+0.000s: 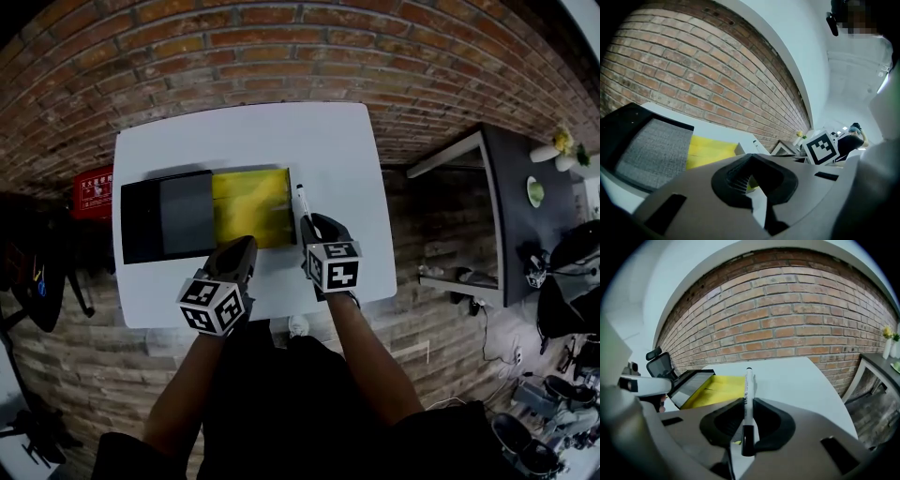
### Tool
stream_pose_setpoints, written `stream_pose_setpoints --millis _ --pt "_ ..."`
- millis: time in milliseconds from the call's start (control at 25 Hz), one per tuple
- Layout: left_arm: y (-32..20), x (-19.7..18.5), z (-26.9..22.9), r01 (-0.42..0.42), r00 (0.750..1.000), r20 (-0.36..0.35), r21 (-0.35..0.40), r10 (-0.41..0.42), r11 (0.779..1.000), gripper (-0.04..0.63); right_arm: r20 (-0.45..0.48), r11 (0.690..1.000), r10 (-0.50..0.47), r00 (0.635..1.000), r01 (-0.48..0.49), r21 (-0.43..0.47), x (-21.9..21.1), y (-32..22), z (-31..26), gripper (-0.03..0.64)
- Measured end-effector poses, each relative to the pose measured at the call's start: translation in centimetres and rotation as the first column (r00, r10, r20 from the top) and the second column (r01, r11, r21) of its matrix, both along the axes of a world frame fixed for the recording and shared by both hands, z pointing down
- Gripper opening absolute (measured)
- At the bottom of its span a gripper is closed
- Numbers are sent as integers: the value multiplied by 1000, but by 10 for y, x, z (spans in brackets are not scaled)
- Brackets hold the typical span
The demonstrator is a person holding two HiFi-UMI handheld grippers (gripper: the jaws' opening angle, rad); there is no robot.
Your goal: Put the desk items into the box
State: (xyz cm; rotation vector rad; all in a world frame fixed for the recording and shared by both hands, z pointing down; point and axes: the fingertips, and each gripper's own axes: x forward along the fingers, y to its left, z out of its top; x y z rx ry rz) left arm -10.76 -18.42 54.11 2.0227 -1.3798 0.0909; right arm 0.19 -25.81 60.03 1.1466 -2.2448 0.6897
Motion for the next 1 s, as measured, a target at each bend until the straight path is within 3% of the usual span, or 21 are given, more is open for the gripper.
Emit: stream_pose_setpoints --millis 520,1000 --pt "6 -36 -7 103 994 34 21 -104 994 12 63 990 -142 988 140 32 -68 3 -21 76" --pt "6 -59 0 150 987 50 8 -151 989 12 64 977 -212 975 213 -9 -118 -1 -1 77"
